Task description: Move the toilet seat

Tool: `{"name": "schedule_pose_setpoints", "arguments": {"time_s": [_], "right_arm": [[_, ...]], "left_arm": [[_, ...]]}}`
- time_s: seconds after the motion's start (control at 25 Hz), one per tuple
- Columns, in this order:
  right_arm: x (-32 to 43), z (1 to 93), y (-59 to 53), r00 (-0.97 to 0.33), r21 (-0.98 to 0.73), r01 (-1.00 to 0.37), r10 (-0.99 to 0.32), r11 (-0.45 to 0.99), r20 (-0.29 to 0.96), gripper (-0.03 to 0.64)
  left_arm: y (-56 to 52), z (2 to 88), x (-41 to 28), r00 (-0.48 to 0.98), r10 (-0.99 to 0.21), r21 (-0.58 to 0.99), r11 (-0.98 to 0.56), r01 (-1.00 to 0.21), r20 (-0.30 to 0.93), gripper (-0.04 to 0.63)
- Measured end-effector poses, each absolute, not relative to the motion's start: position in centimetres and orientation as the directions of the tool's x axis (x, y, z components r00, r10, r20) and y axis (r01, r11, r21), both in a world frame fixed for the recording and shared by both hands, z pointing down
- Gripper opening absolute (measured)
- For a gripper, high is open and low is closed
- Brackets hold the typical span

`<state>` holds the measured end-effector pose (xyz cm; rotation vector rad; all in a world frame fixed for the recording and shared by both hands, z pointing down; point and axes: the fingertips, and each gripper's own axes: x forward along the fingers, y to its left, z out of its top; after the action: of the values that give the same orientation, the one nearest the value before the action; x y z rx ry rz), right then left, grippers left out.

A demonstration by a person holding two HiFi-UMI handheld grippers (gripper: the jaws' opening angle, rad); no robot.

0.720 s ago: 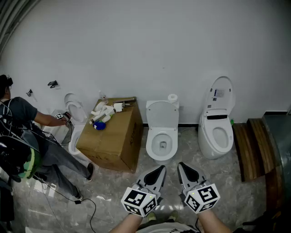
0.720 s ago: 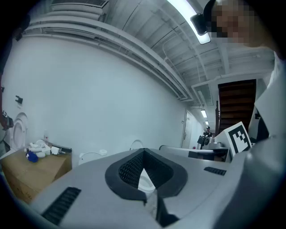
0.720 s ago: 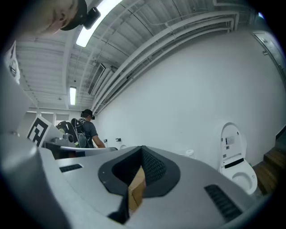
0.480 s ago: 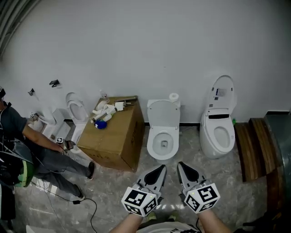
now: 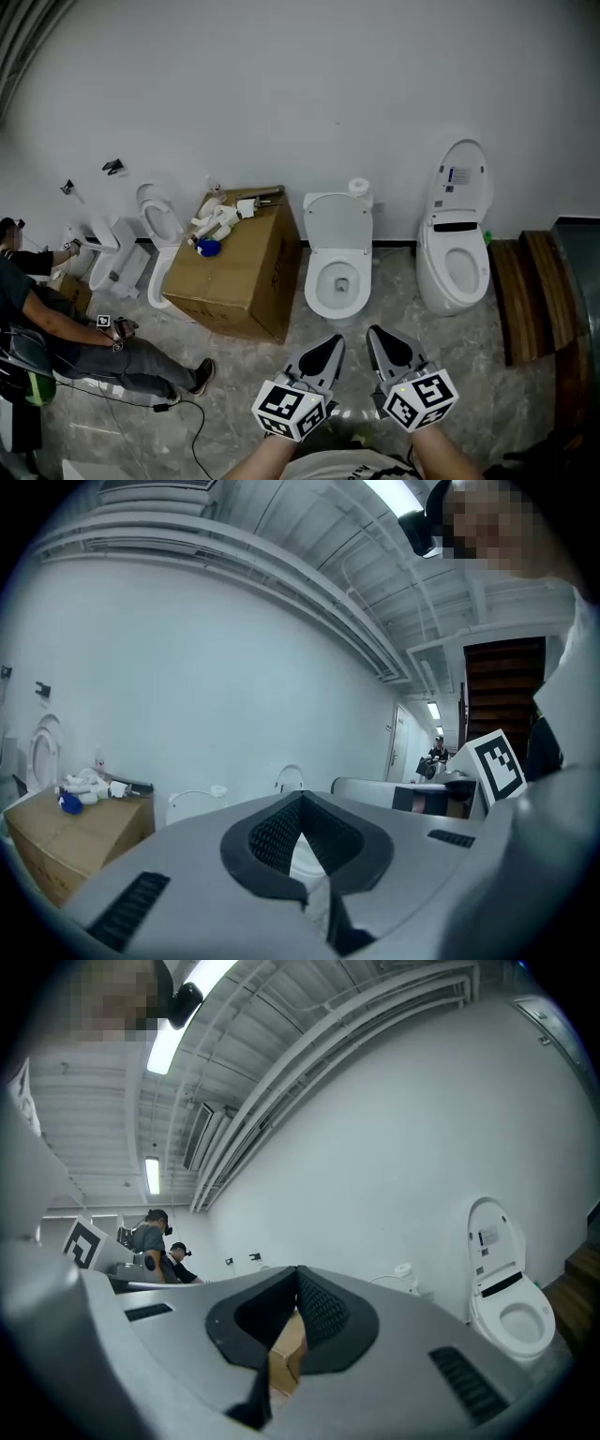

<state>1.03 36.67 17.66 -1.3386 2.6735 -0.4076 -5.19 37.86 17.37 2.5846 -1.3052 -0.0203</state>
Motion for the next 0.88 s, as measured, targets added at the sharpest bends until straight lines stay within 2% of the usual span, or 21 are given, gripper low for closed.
{"name": "schedule_pose_setpoints", "arguments": {"time_s": [0.48,0.88], "right_arm": [[1.0,20.7,30.0,-0.582,-0.303,-0.783,-0.811,0.543,0.051,0.011],[-0.9,24.5,17.3,-0.563,-0.337,-0.795,-0.82,0.505,0.1,0.011]], "left_arm": [[30.5,20.5,-5.9,0.593,-0.797,0.214,-0.562,-0.799,0.118,0.008],[17.4,24.8,-6.7,0.635,-0.758,0.207,-0.604,-0.77,0.149,0.008]]}}
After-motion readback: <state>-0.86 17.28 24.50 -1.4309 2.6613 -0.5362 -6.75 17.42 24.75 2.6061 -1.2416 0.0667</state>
